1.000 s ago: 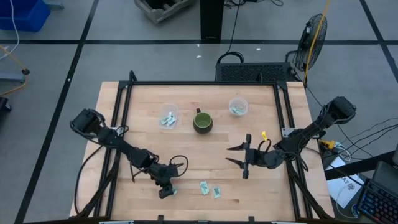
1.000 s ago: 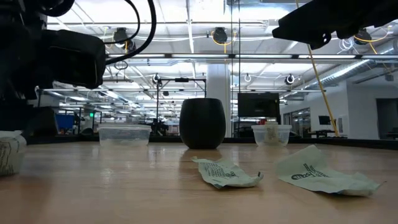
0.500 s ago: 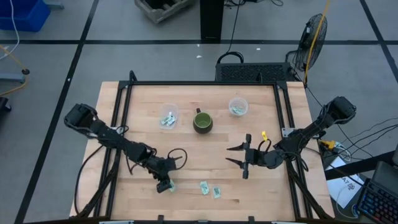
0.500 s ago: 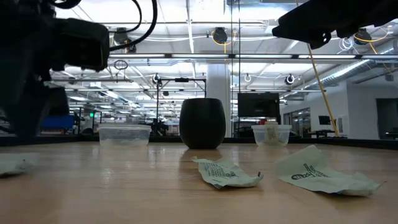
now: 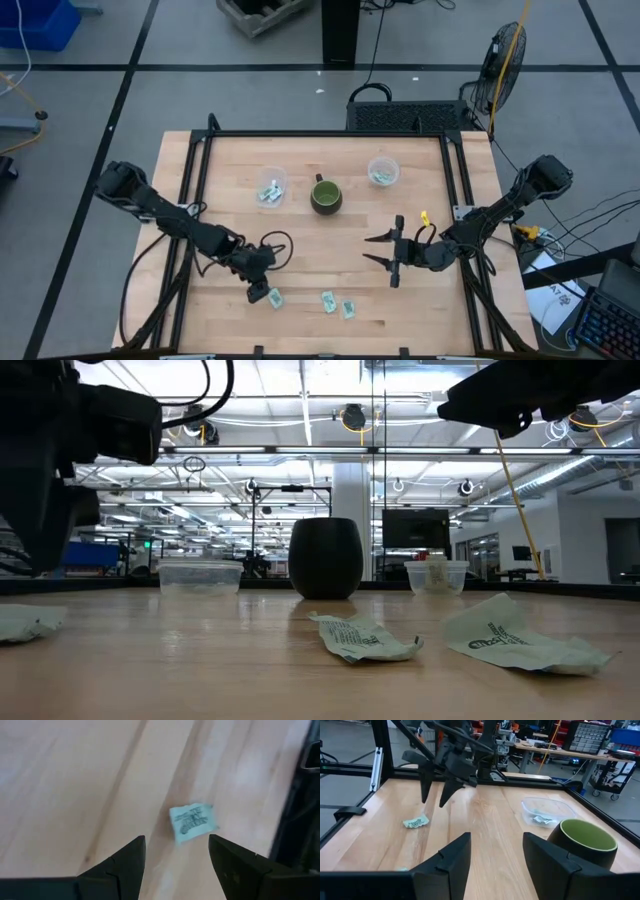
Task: Pick and place items into bin
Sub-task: Put the green stevia packet into the left transparent bin
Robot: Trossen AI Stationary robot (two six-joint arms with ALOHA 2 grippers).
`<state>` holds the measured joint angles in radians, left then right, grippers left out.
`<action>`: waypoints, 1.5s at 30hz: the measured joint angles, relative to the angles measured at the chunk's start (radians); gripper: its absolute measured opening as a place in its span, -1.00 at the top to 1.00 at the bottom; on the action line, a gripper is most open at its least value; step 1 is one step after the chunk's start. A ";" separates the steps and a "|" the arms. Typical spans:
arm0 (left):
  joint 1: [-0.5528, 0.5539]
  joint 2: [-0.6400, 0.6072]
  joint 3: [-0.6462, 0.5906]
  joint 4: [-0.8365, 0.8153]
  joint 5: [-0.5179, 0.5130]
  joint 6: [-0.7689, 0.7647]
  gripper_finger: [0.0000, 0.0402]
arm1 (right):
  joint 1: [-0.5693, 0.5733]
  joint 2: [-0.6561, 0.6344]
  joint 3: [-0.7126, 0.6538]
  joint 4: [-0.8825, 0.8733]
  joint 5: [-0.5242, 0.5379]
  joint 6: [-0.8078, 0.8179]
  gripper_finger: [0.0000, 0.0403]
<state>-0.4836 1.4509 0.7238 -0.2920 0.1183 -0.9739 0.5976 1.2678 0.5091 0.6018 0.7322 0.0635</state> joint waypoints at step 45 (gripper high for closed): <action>0.022 0.206 0.001 0.242 0.088 0.176 0.95 | 0.006 0.000 -0.001 0.009 0.000 -0.008 0.15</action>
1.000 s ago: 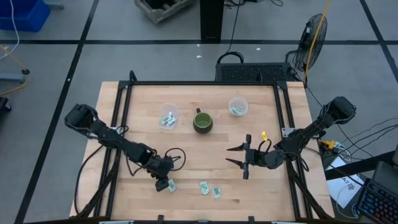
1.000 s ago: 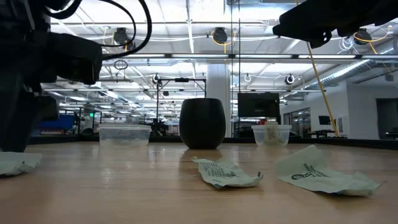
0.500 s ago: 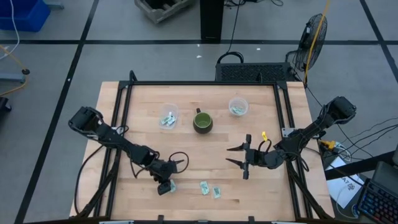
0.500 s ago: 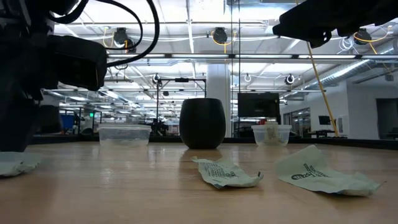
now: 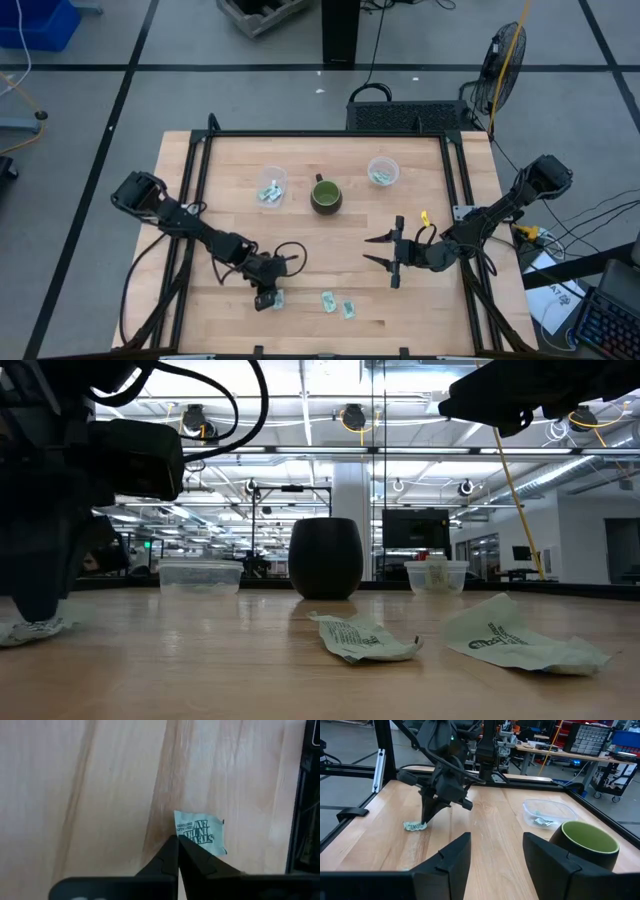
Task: Pick and place items into bin
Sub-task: Put the green stevia packet into the left transparent bin
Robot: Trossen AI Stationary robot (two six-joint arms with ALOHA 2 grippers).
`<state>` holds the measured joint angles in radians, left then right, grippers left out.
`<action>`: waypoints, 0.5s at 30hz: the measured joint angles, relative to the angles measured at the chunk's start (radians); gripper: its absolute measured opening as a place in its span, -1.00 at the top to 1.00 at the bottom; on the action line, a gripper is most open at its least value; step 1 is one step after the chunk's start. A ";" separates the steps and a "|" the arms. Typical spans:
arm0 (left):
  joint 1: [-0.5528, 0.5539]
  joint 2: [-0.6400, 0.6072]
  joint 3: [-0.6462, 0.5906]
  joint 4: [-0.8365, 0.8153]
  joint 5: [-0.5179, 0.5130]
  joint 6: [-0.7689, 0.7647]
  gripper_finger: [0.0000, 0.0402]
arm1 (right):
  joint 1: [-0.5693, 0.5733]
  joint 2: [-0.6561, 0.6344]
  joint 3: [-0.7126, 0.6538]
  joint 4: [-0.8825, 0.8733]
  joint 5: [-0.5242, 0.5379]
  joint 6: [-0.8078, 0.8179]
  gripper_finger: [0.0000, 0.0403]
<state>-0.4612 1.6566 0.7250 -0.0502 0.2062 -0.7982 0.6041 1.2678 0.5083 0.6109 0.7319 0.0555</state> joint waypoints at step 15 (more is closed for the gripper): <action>0.191 -0.248 -0.001 -0.309 -0.041 0.220 0.97 | 0.000 0.000 0.000 -0.019 0.000 0.022 0.15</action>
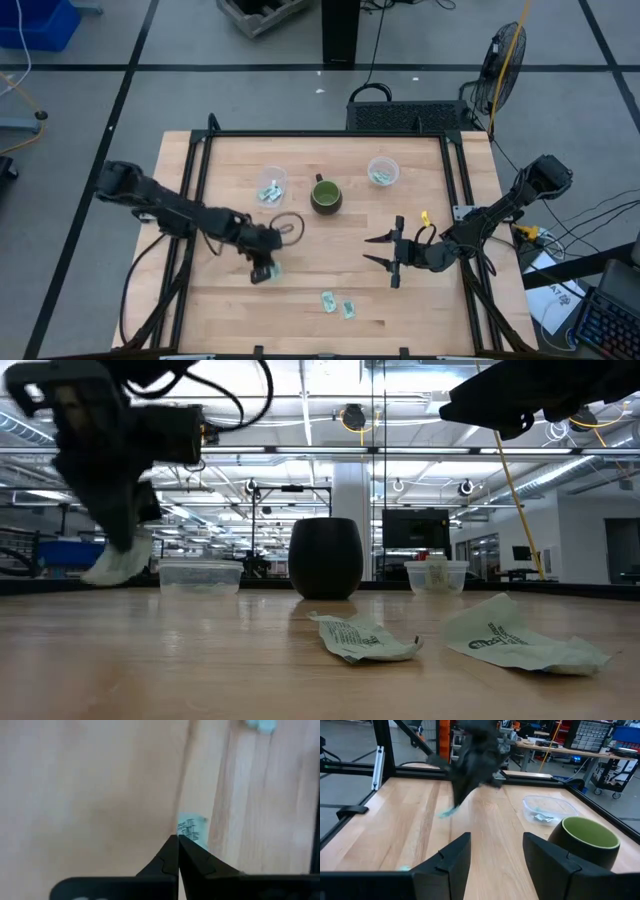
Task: Pick and place items into bin
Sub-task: Put the green stevia packet into the left transparent bin
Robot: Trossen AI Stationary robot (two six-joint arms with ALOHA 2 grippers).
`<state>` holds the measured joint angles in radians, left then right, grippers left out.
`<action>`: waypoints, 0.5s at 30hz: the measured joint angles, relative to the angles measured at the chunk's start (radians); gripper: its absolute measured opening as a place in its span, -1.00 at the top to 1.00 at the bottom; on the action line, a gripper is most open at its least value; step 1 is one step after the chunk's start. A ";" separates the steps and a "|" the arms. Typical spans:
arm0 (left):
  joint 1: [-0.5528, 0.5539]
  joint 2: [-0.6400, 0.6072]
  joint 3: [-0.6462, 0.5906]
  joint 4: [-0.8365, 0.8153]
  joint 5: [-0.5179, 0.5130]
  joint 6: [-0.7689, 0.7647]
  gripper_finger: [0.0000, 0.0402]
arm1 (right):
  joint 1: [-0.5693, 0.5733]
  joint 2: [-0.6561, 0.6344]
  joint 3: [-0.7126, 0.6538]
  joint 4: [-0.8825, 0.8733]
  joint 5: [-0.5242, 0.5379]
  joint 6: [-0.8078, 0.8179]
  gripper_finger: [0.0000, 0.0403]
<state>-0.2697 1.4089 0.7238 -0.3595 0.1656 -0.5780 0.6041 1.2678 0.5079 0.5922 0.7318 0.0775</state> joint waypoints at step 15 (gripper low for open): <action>0.289 -0.365 0.002 -0.168 -0.520 0.216 0.97 | 0.000 0.000 0.000 0.002 0.000 -0.007 0.15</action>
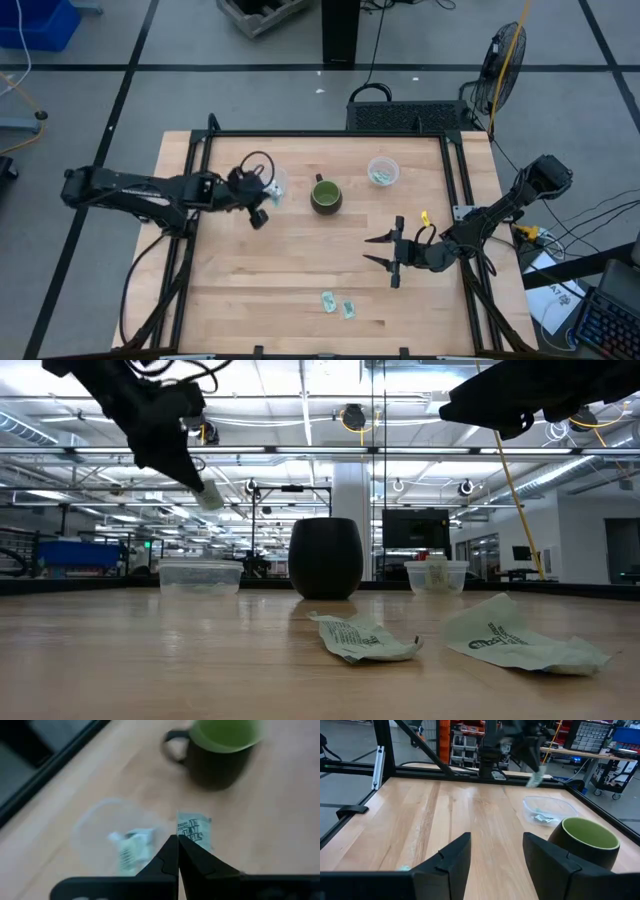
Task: Pick and place items into bin
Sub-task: Put the green stevia packet into the left transparent bin, then put the green stevia packet into the right transparent bin
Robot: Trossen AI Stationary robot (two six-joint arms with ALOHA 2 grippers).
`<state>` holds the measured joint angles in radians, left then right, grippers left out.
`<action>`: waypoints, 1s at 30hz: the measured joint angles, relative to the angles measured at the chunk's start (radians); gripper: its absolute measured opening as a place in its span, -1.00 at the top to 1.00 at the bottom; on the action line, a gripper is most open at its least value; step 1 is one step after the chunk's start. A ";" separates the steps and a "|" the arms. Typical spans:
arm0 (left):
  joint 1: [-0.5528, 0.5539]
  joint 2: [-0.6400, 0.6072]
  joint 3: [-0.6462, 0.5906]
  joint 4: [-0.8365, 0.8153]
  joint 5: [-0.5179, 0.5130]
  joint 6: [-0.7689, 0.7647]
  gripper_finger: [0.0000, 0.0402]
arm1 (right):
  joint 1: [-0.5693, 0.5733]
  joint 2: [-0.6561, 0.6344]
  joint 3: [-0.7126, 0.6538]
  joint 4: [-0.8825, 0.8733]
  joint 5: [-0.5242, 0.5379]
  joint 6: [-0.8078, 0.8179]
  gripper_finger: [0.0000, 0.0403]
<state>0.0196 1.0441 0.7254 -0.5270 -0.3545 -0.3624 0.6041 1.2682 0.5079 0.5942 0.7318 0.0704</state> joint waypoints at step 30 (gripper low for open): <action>0.301 0.228 -0.001 0.001 0.092 0.020 0.56 | 0.007 0.000 0.000 -0.023 -0.025 -0.028 0.15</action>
<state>0.3202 1.2720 0.7242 -0.5260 -0.2621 -0.3426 0.6109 1.2684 0.5083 0.5714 0.7066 0.0429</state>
